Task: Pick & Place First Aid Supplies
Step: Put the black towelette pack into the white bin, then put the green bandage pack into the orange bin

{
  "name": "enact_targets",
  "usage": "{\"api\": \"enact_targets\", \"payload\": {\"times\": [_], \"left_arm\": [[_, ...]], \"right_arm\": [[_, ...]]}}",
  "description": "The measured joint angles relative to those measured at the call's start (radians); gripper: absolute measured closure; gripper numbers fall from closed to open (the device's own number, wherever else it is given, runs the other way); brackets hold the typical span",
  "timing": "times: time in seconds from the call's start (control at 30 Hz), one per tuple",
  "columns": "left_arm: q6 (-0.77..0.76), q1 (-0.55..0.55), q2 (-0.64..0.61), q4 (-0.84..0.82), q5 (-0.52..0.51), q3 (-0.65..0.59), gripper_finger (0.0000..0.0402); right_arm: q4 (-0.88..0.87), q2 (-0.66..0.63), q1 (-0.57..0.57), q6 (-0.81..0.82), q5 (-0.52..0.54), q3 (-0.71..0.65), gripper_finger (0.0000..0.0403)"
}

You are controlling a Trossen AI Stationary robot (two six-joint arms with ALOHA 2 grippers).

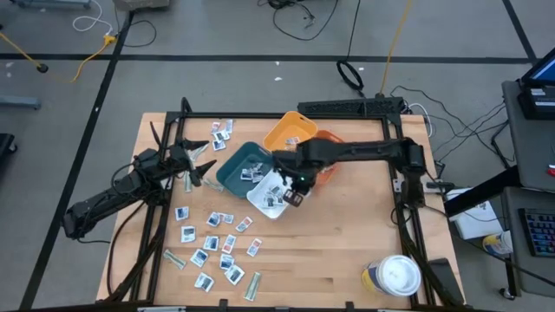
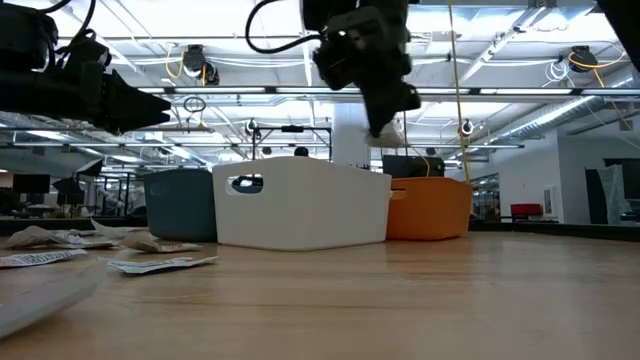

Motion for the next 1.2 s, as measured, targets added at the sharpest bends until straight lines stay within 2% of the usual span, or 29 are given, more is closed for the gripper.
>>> {"api": "enact_targets", "payload": {"times": [0.4,0.6,0.8,0.93,1.07,1.2], "left_arm": [[0.0,0.0,0.0,0.0,0.0,0.0,0.0034],[0.0,0.0,0.0,0.0,0.0,0.0,0.0034],[0.0,0.0,0.0,0.0,0.0,0.0,0.0034],[0.0,0.0,0.0,0.0,0.0,0.0,0.0034],[0.0,0.0,0.0,0.0,0.0,0.0,0.0034],[0.0,0.0,0.0,0.0,0.0,0.0,0.0034]], "right_arm": [[0.042,0.185,-0.045,-0.062,0.0,0.174,0.0403],[0.084,0.261,-0.045,-0.082,0.0,0.177,0.0403],[0.116,0.28,-0.043,-0.085,-0.001,0.176,0.0393],[0.105,0.28,-0.045,-0.069,-0.037,0.176,0.0356],[0.113,0.277,-0.045,-0.067,-0.046,0.176,0.0286],[0.139,0.234,-0.045,-0.086,0.053,0.176,0.0214]]}}
